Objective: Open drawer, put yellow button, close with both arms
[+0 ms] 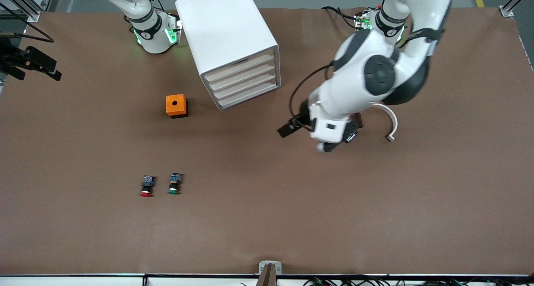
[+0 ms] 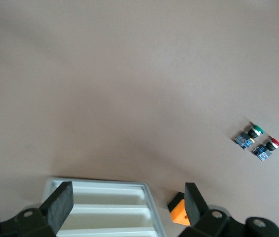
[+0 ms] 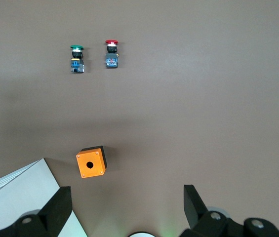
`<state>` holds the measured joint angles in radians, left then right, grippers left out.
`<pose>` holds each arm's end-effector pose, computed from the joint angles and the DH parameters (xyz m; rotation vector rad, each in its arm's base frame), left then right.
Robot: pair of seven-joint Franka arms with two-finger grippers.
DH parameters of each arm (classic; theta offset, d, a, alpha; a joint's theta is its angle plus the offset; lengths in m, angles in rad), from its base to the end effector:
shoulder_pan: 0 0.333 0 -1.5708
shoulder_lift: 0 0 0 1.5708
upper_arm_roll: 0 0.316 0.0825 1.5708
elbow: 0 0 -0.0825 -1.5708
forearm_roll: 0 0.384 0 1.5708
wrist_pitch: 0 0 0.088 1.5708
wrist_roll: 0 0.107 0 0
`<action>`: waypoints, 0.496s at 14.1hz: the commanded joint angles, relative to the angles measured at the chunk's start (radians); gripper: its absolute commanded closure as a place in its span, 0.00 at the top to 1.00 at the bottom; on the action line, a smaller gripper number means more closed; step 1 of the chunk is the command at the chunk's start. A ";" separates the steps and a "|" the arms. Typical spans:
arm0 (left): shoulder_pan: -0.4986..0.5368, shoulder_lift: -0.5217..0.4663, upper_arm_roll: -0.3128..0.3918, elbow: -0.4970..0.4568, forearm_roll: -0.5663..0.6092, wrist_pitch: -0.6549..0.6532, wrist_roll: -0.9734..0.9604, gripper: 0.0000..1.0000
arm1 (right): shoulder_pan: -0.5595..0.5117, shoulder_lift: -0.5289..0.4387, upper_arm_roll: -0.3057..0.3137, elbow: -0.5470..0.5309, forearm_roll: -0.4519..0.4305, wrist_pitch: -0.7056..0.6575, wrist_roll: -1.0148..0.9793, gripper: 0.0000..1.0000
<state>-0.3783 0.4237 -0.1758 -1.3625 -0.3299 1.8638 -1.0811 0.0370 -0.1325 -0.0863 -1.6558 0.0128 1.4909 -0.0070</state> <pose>0.5887 -0.3675 0.4953 2.6590 0.8644 -0.3237 0.5036 -0.0266 0.6477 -3.1155 0.0632 0.0502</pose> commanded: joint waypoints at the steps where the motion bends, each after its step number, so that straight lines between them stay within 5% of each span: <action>1: 0.100 -0.049 -0.007 -0.021 0.015 -0.046 0.128 0.99 | 0.006 -0.035 -0.003 -0.035 -0.017 0.019 -0.001 1.00; 7: 0.229 -0.083 -0.005 -0.024 0.020 -0.080 0.305 0.99 | -0.003 -0.038 -0.010 -0.035 -0.017 0.015 -0.002 1.00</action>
<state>-0.1688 0.3732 -0.1756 -1.3640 -0.3289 1.8080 -0.8213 0.0373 -0.1371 -0.0935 -1.6607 0.0112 1.4951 -0.0070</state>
